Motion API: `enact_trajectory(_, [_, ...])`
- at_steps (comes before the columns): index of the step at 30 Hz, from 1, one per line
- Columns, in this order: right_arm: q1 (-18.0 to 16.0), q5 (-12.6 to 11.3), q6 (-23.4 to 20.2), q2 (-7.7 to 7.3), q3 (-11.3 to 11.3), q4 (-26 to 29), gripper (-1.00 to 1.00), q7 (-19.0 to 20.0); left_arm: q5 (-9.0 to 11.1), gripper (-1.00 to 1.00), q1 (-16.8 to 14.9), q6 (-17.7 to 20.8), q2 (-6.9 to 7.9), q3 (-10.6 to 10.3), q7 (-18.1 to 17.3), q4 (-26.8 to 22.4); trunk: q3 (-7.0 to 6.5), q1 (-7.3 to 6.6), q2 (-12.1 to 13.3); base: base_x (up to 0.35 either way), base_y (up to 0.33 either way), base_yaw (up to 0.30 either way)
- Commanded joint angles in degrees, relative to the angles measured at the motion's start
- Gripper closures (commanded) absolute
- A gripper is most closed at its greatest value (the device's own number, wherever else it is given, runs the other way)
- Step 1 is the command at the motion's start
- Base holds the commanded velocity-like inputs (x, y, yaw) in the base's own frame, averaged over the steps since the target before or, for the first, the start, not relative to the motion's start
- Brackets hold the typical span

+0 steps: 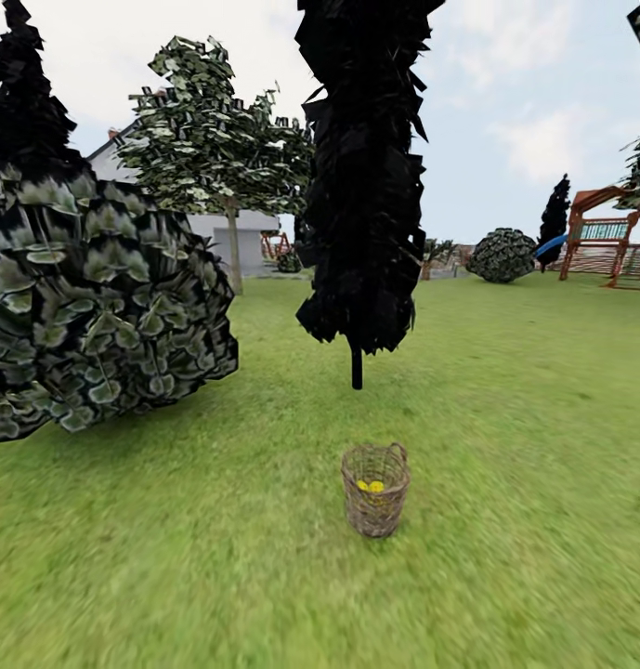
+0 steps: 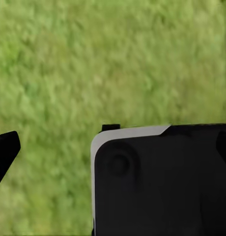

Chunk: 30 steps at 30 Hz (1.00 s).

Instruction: Take the three Easter eggs out of the wicker basket on the lawn in the garden, then place them on the lawn next to a single tree (choose any tree) so that all three eggs are next to the same tree and none are left in the basket.

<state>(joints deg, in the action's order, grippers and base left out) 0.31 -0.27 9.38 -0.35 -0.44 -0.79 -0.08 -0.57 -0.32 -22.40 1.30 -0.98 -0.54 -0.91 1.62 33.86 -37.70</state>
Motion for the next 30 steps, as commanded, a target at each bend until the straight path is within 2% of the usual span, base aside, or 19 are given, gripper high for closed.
enact_trajectory(1, [0.0,0.0,0.3,0.00,0.0,-0.1,-1.00,0.0,0.0,-1.00,0.0,-0.2,0.01,-0.1,-0.1,0.0,0.03,0.05,-0.1,0.330,0.000,-0.224])
enact_trajectory(12, [0.0,0.4,0.2,-0.02,0.3,0.0,-1.00,0.1,0.0,-1.00,0.0,-0.2,0.01,-0.1,-0.1,0.0,-0.50,0.05,-0.1,0.330,0.000,-0.172])
enact_trajectory(30, [0.0,0.5,0.0,0.54,0.4,-0.1,-1.00,0.2,-0.1,-1.00,0.0,-0.2,0.01,-0.1,-0.1,0.0,-0.57,0.05,-0.1,0.332,0.000,-0.012])
